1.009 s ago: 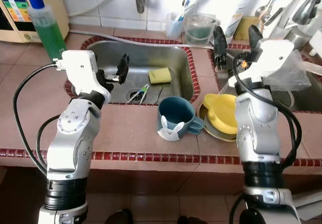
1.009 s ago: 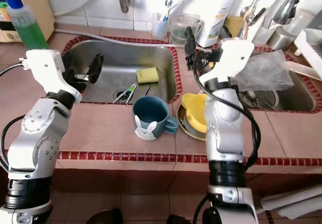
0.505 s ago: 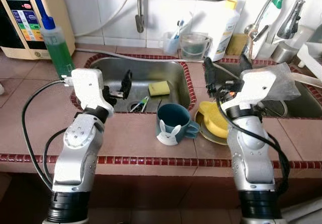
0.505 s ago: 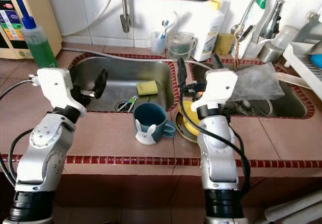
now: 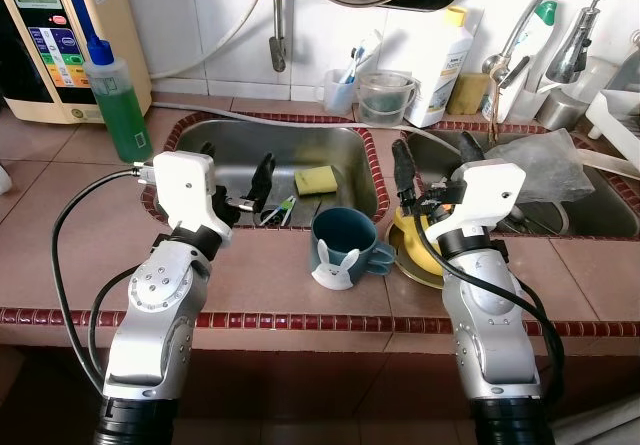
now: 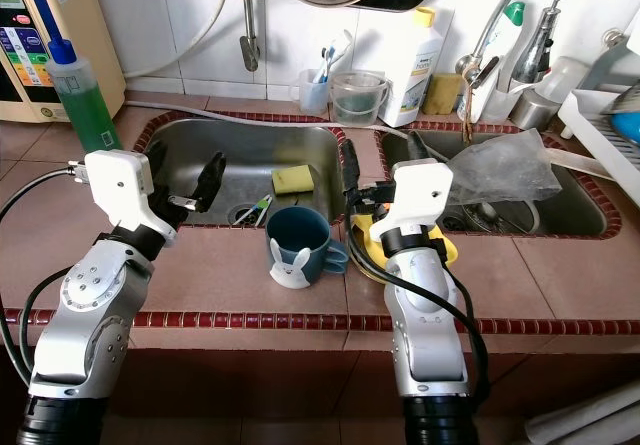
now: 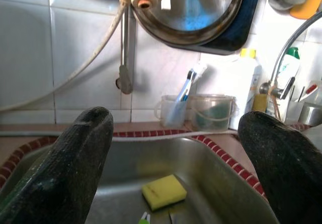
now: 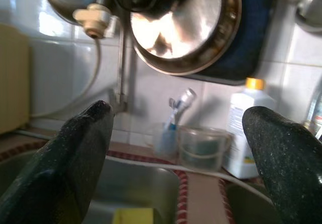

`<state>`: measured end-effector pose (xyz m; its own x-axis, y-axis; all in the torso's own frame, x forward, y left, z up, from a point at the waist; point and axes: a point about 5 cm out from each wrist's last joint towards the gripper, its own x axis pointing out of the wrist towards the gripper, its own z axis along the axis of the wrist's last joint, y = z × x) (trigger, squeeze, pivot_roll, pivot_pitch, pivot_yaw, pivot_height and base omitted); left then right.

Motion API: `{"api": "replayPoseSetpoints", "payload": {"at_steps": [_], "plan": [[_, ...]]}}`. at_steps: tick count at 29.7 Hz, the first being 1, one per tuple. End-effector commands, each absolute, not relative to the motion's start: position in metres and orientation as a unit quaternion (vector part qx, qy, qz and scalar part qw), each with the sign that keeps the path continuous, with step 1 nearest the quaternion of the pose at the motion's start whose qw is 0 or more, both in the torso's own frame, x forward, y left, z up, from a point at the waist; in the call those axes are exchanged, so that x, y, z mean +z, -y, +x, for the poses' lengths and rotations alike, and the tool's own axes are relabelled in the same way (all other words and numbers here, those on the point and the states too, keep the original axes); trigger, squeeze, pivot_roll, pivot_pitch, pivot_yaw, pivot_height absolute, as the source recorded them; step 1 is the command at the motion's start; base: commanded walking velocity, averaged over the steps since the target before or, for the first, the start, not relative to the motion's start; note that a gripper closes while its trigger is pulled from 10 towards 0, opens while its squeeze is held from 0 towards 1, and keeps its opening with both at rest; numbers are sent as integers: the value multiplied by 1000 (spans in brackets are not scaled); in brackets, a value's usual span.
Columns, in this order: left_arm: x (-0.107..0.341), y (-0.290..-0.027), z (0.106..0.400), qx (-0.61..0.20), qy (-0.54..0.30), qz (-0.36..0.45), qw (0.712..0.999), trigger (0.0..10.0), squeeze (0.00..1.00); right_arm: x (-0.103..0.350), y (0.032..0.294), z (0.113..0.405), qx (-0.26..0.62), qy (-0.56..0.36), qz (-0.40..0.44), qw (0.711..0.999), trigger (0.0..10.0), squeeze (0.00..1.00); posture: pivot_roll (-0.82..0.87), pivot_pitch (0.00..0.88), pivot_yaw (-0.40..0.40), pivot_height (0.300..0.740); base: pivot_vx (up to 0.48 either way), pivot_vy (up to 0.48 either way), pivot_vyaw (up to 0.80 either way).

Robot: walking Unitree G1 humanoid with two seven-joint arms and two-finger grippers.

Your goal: Kitchen organization

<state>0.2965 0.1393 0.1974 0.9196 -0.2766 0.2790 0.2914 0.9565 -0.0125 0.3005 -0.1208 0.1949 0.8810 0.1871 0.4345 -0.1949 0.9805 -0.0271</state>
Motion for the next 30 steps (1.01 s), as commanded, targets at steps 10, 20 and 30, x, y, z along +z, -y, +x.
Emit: {"api": "replayPoseSetpoints", "payload": {"at_steps": [10,20,30], "plan": [[213,-134,289,-196,170,31,965,10000,0,202,101,296,169,227,21,959,10000,0,-14,0,-38,740,0,0,0],[202,-128,267,-241,146,36,959,10000,0,190,81,285,247,181,28,952,10000,0,4,28,-50,740,0,0,0],[202,-122,259,-268,141,33,952,10000,0,183,86,270,265,147,48,952,10000,0,-6,49,-44,740,0,0,0]]}}
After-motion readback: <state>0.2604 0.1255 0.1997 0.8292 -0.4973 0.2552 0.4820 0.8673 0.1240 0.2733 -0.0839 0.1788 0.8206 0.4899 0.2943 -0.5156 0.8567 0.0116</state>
